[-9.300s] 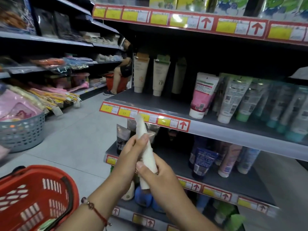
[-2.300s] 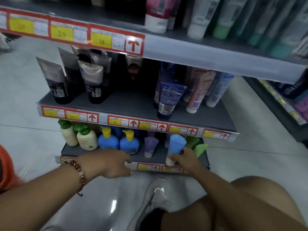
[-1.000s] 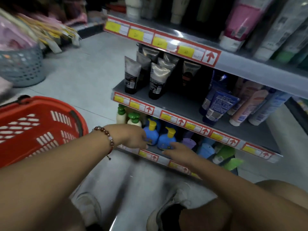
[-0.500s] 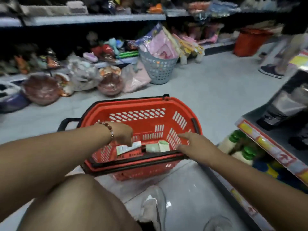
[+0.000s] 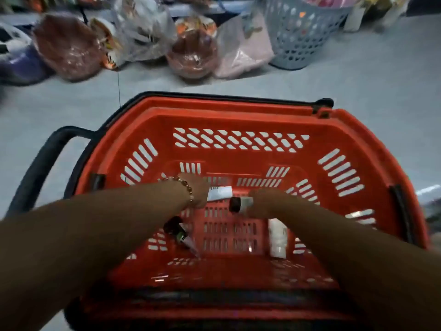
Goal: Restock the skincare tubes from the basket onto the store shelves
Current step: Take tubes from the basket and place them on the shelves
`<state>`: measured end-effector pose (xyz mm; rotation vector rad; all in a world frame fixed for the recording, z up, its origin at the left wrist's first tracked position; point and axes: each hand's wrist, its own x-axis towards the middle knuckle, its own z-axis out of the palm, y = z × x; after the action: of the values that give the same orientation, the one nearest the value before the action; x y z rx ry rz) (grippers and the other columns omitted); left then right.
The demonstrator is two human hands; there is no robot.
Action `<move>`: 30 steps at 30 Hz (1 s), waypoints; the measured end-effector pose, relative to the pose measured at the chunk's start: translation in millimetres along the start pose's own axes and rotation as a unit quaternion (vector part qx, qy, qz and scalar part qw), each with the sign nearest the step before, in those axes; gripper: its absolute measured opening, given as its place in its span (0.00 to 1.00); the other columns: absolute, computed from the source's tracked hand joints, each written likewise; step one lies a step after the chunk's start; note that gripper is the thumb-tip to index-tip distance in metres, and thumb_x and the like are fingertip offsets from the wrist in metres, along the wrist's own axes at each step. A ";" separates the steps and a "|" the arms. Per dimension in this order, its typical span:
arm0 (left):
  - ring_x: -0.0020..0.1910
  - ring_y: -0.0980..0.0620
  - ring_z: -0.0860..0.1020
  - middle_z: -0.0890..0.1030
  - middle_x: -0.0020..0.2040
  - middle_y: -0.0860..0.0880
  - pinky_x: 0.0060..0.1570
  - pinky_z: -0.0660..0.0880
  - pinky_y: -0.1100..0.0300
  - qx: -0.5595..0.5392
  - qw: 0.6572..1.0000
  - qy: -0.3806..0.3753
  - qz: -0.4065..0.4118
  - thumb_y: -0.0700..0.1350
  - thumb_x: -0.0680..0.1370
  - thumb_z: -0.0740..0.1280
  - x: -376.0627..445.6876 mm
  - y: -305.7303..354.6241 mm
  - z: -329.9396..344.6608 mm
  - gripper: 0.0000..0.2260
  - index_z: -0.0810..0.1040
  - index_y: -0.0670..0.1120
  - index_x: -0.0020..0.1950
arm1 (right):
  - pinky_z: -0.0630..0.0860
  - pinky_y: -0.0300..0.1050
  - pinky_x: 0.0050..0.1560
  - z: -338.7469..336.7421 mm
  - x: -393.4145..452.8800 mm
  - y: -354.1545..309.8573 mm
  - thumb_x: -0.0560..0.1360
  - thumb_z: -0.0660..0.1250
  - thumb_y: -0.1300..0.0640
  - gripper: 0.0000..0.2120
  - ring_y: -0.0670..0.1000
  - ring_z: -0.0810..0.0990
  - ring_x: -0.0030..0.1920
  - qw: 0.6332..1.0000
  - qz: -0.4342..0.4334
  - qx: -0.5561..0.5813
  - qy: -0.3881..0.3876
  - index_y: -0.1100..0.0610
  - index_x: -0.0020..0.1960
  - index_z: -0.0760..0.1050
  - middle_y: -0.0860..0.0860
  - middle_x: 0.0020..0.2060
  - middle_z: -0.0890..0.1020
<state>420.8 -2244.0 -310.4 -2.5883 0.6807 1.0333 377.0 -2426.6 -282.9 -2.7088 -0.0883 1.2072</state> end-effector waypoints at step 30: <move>0.24 0.52 0.71 0.77 0.30 0.44 0.23 0.65 0.67 -0.393 0.912 0.017 0.120 0.38 0.72 0.73 -111.9 92.7 -132.3 0.04 0.82 0.41 0.38 | 0.77 0.42 0.36 -32.6 -291.8 103.3 0.62 0.78 0.62 0.19 0.47 0.80 0.39 0.824 -0.010 0.474 0.311 0.55 0.49 0.74 0.52 0.41 0.82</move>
<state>377.8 -2341.2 -145.1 -3.2522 0.7050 1.6096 204.1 -2568.9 -66.7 -2.0029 0.4464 0.1548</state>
